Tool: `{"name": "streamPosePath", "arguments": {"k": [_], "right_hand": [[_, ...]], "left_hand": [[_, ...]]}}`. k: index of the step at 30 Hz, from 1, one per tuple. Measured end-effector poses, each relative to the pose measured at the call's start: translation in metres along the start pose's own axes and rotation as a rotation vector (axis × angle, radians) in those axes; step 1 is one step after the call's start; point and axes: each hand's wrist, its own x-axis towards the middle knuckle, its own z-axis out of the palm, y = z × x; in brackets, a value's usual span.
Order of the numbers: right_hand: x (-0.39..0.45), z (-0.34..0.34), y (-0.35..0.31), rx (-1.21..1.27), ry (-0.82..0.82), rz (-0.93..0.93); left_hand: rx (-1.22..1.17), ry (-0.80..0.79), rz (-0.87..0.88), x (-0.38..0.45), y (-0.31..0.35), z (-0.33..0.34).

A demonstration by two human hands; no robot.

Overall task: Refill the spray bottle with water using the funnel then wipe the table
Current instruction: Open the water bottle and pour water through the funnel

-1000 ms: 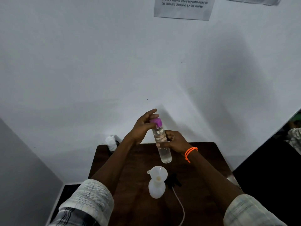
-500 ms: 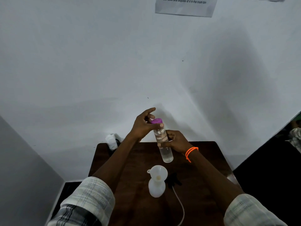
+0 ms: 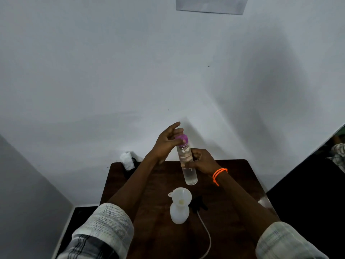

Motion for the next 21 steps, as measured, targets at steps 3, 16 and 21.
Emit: {"name": "streamPosePath", "arguments": {"k": [3,16,21], "right_hand": [[-0.0011,-0.0011,0.0018,0.013,0.02,0.008],[-0.0055,-0.0015,0.0036,-0.049,0.052,0.002],[-0.0085,-0.0013,0.0052,-0.078,0.06,-0.007]], "left_hand": [[0.005,-0.045,0.009,-0.0019,-0.0029,-0.0023],[0.117,0.003,0.061,-0.0035,-0.007,0.0031],[0.151,0.136,0.077,-0.0043,-0.0096,0.0064]]}}
